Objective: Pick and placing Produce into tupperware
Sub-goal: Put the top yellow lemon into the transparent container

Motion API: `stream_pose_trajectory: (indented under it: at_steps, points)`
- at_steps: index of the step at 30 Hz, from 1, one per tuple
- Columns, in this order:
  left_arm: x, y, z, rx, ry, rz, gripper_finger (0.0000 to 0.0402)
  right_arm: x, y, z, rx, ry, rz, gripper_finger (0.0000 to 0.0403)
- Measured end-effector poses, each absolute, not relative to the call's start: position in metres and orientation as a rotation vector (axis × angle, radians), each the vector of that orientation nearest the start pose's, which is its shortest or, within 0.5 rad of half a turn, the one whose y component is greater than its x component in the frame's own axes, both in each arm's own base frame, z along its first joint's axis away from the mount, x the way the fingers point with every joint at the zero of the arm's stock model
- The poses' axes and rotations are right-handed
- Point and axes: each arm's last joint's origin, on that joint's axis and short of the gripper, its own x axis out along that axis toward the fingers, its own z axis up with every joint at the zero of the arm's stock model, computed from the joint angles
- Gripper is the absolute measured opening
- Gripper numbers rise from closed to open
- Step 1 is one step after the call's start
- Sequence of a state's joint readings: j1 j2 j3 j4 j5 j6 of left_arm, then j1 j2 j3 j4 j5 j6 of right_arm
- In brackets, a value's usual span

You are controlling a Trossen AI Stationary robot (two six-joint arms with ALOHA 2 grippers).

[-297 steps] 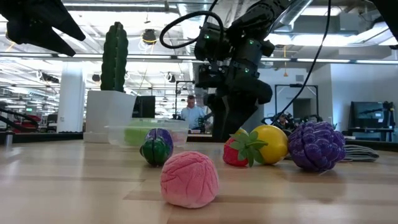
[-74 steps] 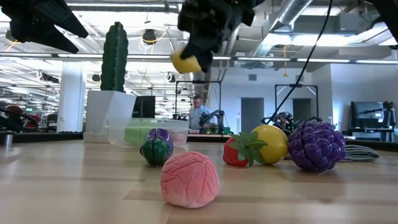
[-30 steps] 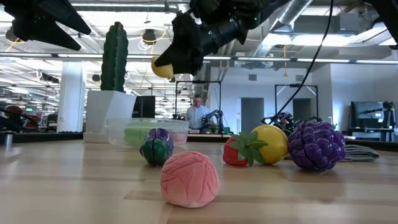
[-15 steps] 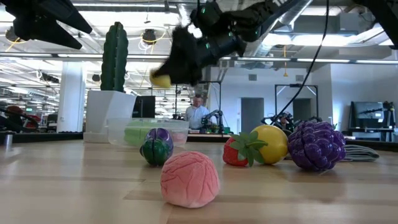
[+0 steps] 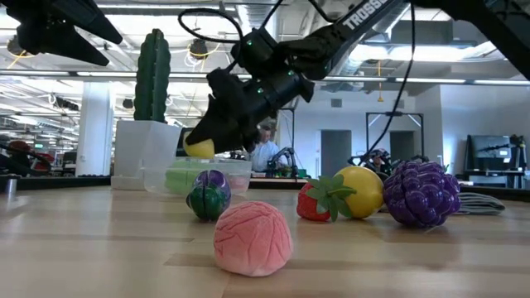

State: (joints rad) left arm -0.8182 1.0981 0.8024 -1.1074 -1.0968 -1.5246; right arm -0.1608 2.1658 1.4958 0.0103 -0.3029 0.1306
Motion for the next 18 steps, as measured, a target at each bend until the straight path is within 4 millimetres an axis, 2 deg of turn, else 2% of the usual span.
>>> stream_pose_trajectory:
  at_steps: [5, 11, 18]
  points:
    - [0.132, -0.103, 0.245, -0.29, 0.403, 0.687, 0.0343, 0.468, -0.071, 0.16, 0.235, 0.642, 0.034, 0.024]
    - [0.132, -0.103, 0.245, -0.288, 0.399, 0.688, 0.0343, 0.465, -0.083, 0.158, 0.295, 0.663, -0.011, 0.024]
    - [0.132, -0.103, 0.245, -0.288, 0.398, 0.688, 0.0343, 0.465, -0.082, 0.158, 0.307, 0.662, 0.042, 0.024]
